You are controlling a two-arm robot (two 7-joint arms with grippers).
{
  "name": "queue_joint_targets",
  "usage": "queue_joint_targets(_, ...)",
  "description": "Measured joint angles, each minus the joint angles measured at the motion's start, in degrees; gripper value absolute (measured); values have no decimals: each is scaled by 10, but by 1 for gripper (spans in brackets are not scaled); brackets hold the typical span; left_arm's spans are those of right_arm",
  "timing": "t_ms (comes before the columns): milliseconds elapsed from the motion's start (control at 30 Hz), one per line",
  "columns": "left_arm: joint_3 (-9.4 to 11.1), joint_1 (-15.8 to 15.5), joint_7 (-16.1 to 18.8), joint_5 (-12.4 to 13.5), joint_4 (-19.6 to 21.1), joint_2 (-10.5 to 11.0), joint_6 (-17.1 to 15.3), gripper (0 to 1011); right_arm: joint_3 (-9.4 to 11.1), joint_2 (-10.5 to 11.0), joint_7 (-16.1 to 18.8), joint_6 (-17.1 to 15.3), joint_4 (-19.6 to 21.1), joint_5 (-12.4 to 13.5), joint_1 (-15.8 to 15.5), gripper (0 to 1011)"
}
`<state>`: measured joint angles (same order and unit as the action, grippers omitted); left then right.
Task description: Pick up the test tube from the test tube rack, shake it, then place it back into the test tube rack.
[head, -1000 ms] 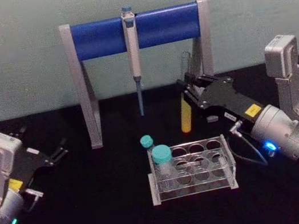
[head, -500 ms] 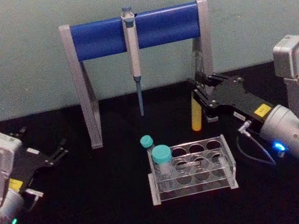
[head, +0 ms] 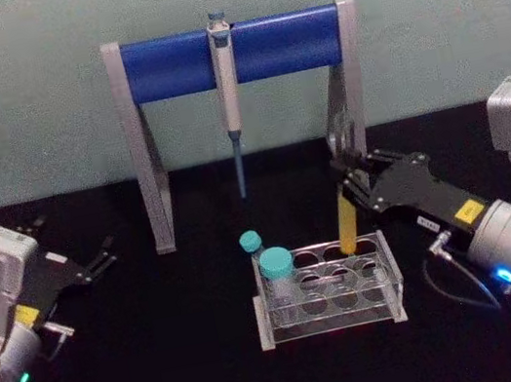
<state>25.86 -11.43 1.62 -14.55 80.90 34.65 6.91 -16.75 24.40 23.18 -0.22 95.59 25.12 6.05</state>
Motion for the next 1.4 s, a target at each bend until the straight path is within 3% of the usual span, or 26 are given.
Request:
queue_joint_targets(300, 0, 0, 0, 0, 0, 0, 0, 1010, -24, 4, 40, -6, -3, 35, 11, 220)
queue_joint_targets(667, 0, 0, 0, 0, 0, 0, 0, 1010, -50, -21, 53, 23, -75, 48, 70, 220)
queue_joint_targets(933, 0, 0, 0, 0, 0, 0, 0, 1009, -48, -33, 28, 30, -108, 40, 93, 220)
queue_joint_targets(1400, 0, 0, 0, 0, 0, 0, 0, 1009, -25, -27, -9, 19, -92, 18, 75, 220)
